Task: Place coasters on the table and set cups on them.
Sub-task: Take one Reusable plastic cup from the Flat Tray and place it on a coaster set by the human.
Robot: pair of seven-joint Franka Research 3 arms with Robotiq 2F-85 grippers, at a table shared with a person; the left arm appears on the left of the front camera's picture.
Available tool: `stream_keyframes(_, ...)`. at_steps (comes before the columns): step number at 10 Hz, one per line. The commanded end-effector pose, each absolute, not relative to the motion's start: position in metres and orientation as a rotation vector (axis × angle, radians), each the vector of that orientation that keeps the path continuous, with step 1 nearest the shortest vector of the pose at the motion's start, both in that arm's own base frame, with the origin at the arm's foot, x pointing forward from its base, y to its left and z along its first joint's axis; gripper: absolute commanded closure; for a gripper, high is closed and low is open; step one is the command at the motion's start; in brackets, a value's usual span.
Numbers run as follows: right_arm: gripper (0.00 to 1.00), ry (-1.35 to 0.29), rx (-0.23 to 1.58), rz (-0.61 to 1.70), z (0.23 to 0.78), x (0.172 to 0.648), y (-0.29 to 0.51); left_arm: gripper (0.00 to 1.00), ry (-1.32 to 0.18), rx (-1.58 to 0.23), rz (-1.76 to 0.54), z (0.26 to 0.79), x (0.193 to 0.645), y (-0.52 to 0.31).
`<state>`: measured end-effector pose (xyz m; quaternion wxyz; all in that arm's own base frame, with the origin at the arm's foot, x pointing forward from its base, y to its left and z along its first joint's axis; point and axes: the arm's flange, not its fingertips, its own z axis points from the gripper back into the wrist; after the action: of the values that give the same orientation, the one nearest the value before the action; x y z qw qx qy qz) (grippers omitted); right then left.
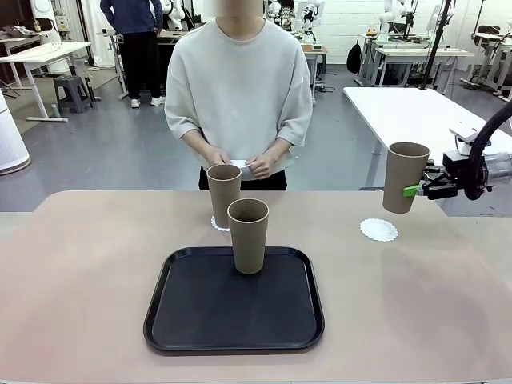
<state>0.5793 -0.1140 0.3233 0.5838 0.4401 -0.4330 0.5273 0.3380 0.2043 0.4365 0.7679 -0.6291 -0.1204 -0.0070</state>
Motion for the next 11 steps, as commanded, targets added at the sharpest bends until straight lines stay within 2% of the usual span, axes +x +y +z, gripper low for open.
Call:
stream_keyframes(1, 0.17, -1.044, 1.046, 1.216, 0.318, 0.592, -0.111, 0.00, -0.274, -1.356, -0.009, 0.437, 0.337, 0.204)
stream_keyframes(7, 0.17, -1.042, 1.121, 1.169, 0.295, 0.601, -0.105, 0.00, -0.274, -1.356, -0.009, 0.437, 0.337, 0.204)
stream_keyframes(8, 0.17, -1.011, 1.095, 1.064, 0.301, 0.597, -0.105, 0.00, -0.274, -1.356, -0.009, 0.437, 0.337, 0.204)
stream_keyframes(9, 0.17, -1.023, 1.100, 1.189, 0.288, 0.594, -0.104, 0.00, -0.274, -1.356, -0.009, 0.437, 0.337, 0.204)
stream_keyframes(11, 0.17, -1.023, 1.100, 1.189, 0.288, 0.594, -0.104, 0.00, -0.274, -1.356, -0.009, 0.437, 0.337, 0.204)
